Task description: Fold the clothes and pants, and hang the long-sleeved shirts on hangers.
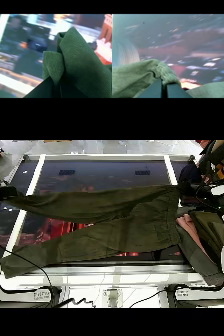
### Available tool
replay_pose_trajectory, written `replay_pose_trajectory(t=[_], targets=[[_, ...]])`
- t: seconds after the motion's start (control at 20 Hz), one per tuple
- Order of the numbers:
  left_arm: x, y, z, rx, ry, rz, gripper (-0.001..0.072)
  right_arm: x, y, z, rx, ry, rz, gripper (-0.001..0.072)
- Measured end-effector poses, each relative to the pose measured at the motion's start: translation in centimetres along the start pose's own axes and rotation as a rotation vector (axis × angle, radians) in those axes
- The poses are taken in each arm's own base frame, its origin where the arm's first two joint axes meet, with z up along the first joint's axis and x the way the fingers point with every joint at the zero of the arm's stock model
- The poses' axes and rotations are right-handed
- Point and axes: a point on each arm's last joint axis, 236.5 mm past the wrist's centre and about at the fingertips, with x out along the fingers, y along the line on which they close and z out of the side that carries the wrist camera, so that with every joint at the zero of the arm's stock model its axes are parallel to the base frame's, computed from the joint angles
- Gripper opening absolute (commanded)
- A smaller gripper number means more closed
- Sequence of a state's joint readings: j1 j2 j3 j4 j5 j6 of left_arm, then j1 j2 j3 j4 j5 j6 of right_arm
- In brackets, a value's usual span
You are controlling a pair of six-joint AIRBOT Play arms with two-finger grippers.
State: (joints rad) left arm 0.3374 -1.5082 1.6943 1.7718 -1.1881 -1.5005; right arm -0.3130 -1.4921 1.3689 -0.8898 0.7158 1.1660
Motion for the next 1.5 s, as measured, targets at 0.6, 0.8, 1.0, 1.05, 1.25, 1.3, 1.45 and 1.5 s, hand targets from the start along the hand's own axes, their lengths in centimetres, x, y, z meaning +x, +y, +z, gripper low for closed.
replay_pose_trajectory(t=[0.6, 0.8, 1.0, 1.05, 1.25, 1.3, 1.45, 1.5], targets=[[5.2, 3.7, -4.1, -0.235, 0.162, 0.090, 0.0564, 0.4, -0.4, 0.1, -0.014, -0.001, -0.013, 0.0028], [6.0, 4.3, -9.4, -0.239, 0.364, 0.052, 0.0526, 0.4, -0.4, -0.1, -0.017, 0.007, -0.012, 0.0028], [7.9, 1.7, -14.1, -0.318, 0.487, -0.097, 0.0487, 0.4, -0.6, -0.4, -0.032, 0.019, -0.022, 0.0028], [8.6, 1.0, -14.4, -0.340, 0.481, -0.130, 0.0488, 0.4, -0.7, -0.5, -0.037, 0.021, -0.025, 0.0028], [11.6, -1.0, -13.5, -0.458, 0.378, -0.213, 0.0490, 0.4, -0.8, -0.5, -0.046, 0.024, -0.032, 0.0028], [12.3, -1.2, -13.4, -0.483, 0.364, -0.219, 0.0490, 0.4, -0.9, -0.5, -0.047, 0.023, -0.034, 0.0028], [14.4, -1.7, -13.7, -0.537, 0.353, -0.226, 0.0489, 0.4, -0.9, -0.4, -0.049, 0.021, -0.037, 0.0028], [15.0, -1.8, -13.8, -0.548, 0.351, -0.226, 0.0489, 0.4, -1.0, -0.4, -0.050, 0.021, -0.037, 0.0028]])
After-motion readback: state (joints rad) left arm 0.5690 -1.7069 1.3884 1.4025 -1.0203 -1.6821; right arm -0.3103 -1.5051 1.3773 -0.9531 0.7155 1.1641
